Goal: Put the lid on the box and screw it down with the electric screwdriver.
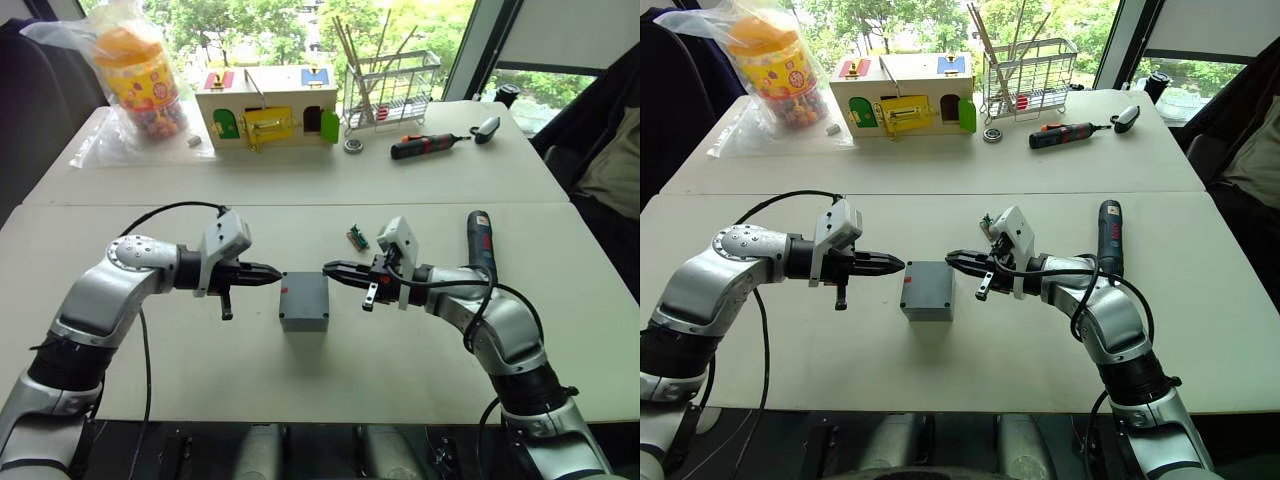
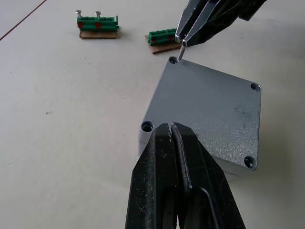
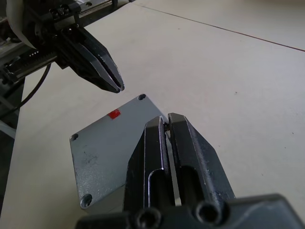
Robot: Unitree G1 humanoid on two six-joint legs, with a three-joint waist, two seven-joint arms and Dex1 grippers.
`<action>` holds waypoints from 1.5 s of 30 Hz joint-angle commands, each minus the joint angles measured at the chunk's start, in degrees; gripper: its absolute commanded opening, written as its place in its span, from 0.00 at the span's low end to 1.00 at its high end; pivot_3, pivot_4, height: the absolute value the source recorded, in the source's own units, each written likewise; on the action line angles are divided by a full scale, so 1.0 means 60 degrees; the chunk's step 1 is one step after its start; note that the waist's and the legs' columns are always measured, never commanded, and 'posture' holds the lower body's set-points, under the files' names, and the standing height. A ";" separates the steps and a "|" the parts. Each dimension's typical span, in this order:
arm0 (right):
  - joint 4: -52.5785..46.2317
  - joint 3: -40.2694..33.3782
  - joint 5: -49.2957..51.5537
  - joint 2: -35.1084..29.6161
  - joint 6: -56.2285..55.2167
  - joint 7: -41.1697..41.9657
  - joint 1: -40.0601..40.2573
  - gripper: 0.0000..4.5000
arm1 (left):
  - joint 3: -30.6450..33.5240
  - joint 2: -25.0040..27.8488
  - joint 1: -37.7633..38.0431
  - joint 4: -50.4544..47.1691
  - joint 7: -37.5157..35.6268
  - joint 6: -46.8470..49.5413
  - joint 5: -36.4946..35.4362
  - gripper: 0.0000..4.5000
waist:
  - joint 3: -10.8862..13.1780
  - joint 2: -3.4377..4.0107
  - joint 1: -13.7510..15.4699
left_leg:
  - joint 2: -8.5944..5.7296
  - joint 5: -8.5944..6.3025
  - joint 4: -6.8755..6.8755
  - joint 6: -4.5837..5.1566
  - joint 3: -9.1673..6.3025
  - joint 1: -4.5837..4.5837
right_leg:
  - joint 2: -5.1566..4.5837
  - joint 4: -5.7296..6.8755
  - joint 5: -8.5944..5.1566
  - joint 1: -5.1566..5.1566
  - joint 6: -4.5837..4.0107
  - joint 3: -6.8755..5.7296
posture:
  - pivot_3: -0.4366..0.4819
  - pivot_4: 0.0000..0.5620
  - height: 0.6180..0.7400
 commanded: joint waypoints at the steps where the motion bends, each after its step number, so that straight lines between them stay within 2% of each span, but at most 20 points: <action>1: 0.0024 0.0027 -0.0097 0.0098 -0.0329 0.0031 -0.0186 0.02 | 0.0192 -0.0006 -0.0110 -0.0182 0.0027 -0.0037 -0.0117 0.00 | 0.0000 0.0000 0.0009 | 0.0000 0.0000 0.0000 0.0000 0.0000 0.0000 | 0.0000 0.0000 0.0000 0.0000 0.0000 0.0000 | 0.48 0.27 0.97; 12: 0.0417 0.0194 -0.0468 0.0183 -0.0654 -0.0007 -0.0197 0.02 | 0.0131 -0.0237 -0.0207 -0.0232 0.0147 -0.0053 -0.0140 0.00 | 0.0000 0.0000 0.0008 | 0.0000 0.0000 0.0000 -0.0001 0.0000 0.0000 | -0.0001 0.0001 0.0000 0.0000 0.0000 0.0000 | 0.48 0.27 0.97; 15: 0.0318 0.0169 -0.0421 0.0176 -0.0572 0.0033 -0.0201 0.20 | 0.0165 -0.0330 -0.0318 -0.0183 0.0135 -0.0046 -0.0168 0.00 | 0.0000 0.0000 0.0005 | 0.0000 0.0000 0.0000 -0.0001 0.0001 0.0000 | -0.0001 0.0000 0.0000 0.0000 0.0000 0.0000 | 0.48 0.27 0.97; 20: -0.0139 -0.0500 -0.0220 0.0110 -0.0446 -0.0406 -0.0289 0.75 | 0.0078 -0.0822 -0.0781 0.0128 0.0295 -0.0173 -0.0071 0.00 | 0.0000 0.0000 0.0026 | -0.0001 0.0001 0.0002 -0.0002 0.0000 0.0000 | -0.0002 0.0000 0.0000 0.0001 0.0000 0.0000 | 0.48 0.27 0.97; 24: -0.0776 -0.1708 0.0293 -0.0105 0.0689 -0.1289 -0.0471 0.75 | -0.0003 -0.1455 -0.1444 0.0609 0.0361 -0.0298 -0.0098 0.00 | 0.0000 0.0000 0.0047 | -0.0004 0.0005 0.0004 -0.0009 0.0000 -0.0001 | -0.0003 0.0001 0.0000 0.0001 0.0000 0.0000 | 0.48 0.27 0.97; 26: -0.1046 -0.2696 0.1033 -0.0746 0.2236 -0.1510 -0.0858 0.75 | -0.0182 -0.1795 -0.1940 0.1013 0.0233 -0.0498 -0.0019 0.00 | 0.0000 -0.0001 0.0070 | -0.0005 0.0027 0.0005 -0.0047 0.0000 -0.0004 | -0.0005 0.0001 0.0000 0.0000 0.0000 0.0000 | 0.48 0.27 0.97; 28: -0.1197 -0.3182 0.1288 -0.1434 0.2824 -0.1482 -0.1115 0.75 | -0.0307 -0.1961 -0.2280 0.1339 0.0059 -0.0724 0.0098 0.00 | 0.0000 -0.0001 0.0079 | -0.0006 0.0028 0.0006 -0.0049 -0.0002 -0.0007 | -0.0013 0.0000 0.0000 0.0000 0.0000 -0.0002 | 0.48 0.27 0.97; 29: -0.1216 -0.3386 0.1356 -0.1808 0.2874 -0.1342 -0.1199 0.82 | -0.0314 -0.2004 -0.2424 0.1466 -0.0053 -0.0810 0.0085 0.00 | 0.0000 -0.0001 0.0064 | -0.0009 0.0023 0.0006 -0.0040 -0.0001 -0.0007 | -0.0011 -0.0002 0.0000 0.0002 0.0000 -0.0001 | 0.48 0.27 0.97; 32: -0.1014 -0.3607 0.1132 -0.3216 0.3351 -0.1147 -0.1333 0.99 | -0.0347 -0.1970 -0.2769 0.1756 -0.0459 -0.1073 0.0046 0.00 | 0.0000 -0.0001 0.0021 | -0.0018 0.0018 -0.0006 -0.0031 -0.0001 -0.0006 | -0.0004 -0.0002 0.0000 -0.0001 0.0000 -0.0001 | 0.48 0.27 0.97; 38: 0.0310 -0.3413 0.0970 -0.5316 0.6416 -0.1549 -0.1377 0.99 | -0.0871 -0.1556 -0.2820 0.1530 -0.1305 -0.1657 0.0442 0.00 | 0.0000 -0.0001 0.0019 | -0.0014 0.0011 -0.0010 -0.0018 0.0009 -0.0005 | -0.0002 -0.0006 -0.0001 -0.0008 -0.0001 0.0009 | 0.48 0.27 0.97; 41: 0.0869 -0.3336 0.1290 -0.5641 0.7744 -0.1397 -0.1530 0.99 | -0.1088 -0.1460 -0.2664 0.1175 -0.1327 -0.1805 0.0651 0.00 | 0.0001 -0.0002 0.0041 | -0.0014 0.0010 -0.0008 -0.0017 0.0012 -0.0006 | -0.0005 -0.0011 -0.0001 -0.0007 -0.0001 0.0011 | 0.48 0.27 0.97; 45: 0.1680 -0.2945 0.1305 -0.5771 0.8246 -0.1201 -0.1867 0.99 | -0.0980 -0.1566 -0.2418 0.0884 -0.0903 -0.1730 0.0745 0.00 | 0.0001 -0.0001 0.0025 | -0.0013 0.0009 -0.0008 -0.0014 0.0014 -0.0006 | -0.0004 -0.0010 -0.0001 -0.0008 -0.0001 0.0015 | 0.48 0.27 0.97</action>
